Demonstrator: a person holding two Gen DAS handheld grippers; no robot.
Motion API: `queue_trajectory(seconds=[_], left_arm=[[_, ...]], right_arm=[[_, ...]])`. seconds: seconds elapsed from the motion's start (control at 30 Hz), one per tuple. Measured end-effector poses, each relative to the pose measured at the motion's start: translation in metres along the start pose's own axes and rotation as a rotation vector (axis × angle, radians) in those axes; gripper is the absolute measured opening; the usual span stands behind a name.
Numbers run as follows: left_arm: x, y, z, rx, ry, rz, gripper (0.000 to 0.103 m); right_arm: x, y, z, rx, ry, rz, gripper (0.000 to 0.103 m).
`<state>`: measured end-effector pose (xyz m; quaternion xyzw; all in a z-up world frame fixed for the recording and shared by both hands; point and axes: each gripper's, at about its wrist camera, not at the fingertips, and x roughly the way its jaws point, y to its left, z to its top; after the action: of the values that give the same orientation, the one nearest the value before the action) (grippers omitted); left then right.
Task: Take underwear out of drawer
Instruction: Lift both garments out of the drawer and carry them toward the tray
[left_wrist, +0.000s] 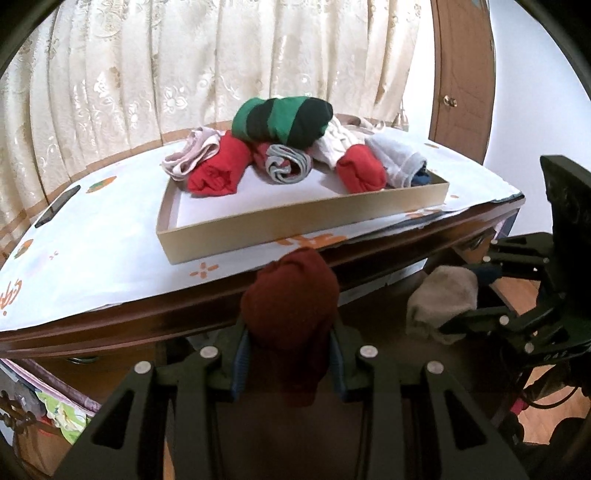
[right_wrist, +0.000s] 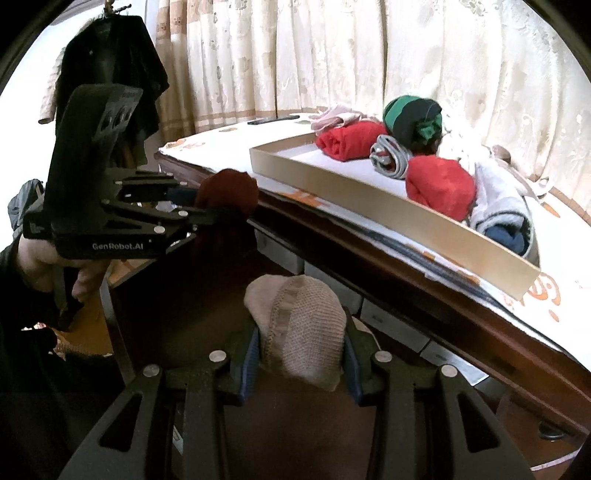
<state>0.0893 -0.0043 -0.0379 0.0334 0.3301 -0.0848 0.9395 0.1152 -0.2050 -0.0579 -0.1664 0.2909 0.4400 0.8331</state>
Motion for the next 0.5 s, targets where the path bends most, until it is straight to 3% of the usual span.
queue_trajectory(seconds=[0.5], left_arm=[[-0.018,0.007,0.008,-0.024,-0.094,0.052,0.035]], right_arm=[[-0.023,-0.005,0.014,0.024,-0.127,-0.052,0.041]])
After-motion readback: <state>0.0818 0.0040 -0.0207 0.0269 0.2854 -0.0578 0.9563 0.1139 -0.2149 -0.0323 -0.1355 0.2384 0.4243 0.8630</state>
